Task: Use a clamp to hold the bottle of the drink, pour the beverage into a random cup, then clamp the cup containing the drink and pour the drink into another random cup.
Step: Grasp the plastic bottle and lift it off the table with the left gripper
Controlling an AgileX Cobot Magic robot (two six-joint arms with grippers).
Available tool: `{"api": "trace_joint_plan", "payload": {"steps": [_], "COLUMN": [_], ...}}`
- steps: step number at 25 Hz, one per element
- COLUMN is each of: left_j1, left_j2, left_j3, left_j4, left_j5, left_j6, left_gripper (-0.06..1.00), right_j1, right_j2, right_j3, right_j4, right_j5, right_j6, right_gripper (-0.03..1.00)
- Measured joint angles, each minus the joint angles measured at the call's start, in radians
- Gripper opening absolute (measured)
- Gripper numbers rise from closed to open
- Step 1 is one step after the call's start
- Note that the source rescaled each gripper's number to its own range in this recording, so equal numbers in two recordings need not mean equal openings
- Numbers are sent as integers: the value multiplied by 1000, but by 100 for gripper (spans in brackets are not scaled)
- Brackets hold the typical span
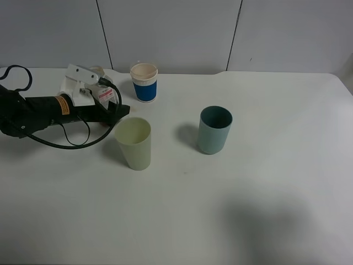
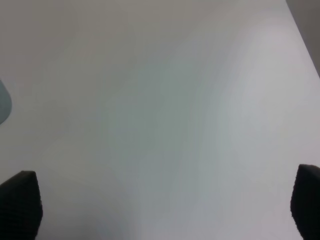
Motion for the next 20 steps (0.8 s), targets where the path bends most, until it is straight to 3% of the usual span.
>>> {"api": "trace_joint_plan", "payload": {"steps": [4, 6, 8, 10, 11, 20], "left_j1": [0, 0, 1, 1, 1, 1], "left_j2": [1, 1, 1, 1, 1, 0], "left_j3": [0, 0, 0, 0, -1, -1], "left_j4": [0, 0, 0, 1, 1, -24], "left_j5": [0, 0, 0, -1, -1, 3], "left_j6": [0, 0, 0, 0, 0, 0], "left_gripper": [70, 61, 40, 7, 0, 1], "right_j1": [0, 0, 0, 0, 0, 0], "right_j2": [0, 0, 0, 0, 0, 0], "right_j3": [0, 0, 0, 0, 0, 0], "right_j4": [0, 0, 0, 0, 0, 0], "right_j5": [0, 0, 0, 0, 0, 0], "right_j6": [0, 0, 0, 0, 0, 0], "right_gripper": [100, 100, 100, 100, 100, 100]}}
